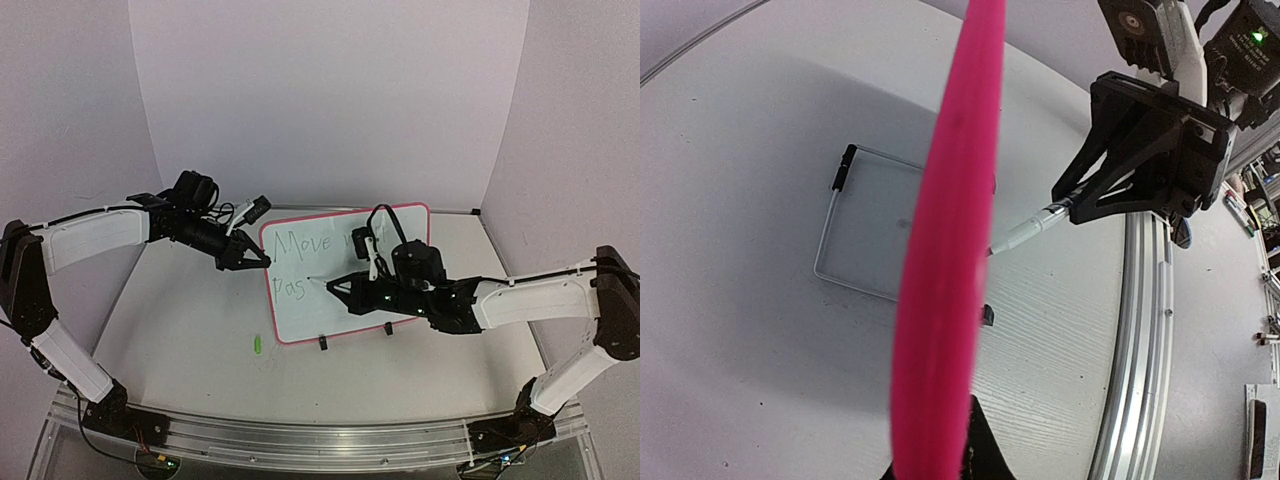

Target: Write a sentence on the whiteboard

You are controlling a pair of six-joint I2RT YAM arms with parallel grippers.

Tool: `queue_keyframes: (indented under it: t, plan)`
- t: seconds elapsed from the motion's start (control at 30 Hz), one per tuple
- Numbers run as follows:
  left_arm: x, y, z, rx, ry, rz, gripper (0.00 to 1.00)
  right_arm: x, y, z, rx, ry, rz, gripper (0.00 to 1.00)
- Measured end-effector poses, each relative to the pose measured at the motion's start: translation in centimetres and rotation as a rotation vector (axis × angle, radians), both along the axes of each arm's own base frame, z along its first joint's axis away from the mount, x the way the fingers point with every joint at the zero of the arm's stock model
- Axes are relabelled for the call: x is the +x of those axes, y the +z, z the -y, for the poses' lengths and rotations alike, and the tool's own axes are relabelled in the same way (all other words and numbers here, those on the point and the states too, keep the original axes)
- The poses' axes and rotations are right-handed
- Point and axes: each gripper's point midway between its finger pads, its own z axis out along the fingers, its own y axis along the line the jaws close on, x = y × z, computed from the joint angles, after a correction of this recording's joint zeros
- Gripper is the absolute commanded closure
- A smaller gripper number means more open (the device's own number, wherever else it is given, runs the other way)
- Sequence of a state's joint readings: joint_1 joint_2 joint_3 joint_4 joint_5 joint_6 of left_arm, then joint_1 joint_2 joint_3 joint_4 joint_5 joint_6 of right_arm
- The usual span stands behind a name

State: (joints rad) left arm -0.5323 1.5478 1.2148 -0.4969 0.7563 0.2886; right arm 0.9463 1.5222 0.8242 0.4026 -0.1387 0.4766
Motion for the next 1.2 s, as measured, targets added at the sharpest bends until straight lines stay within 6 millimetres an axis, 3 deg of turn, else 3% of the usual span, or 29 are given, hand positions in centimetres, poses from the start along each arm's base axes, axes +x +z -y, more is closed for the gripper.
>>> queue_keyframes:
  t: [0.57,1.2]
  plan:
    - [0.0,0.0,0.0,0.001,0.001,0.000,1.00,-0.2,-1.1,-0.6,-0.021,0.030,-0.027,1.00]
    - [0.0,0.0,0.0,0.000,0.001,0.000,1.00,-0.3,-1.5,0.7,-0.054,-0.011,-0.033,1.00]
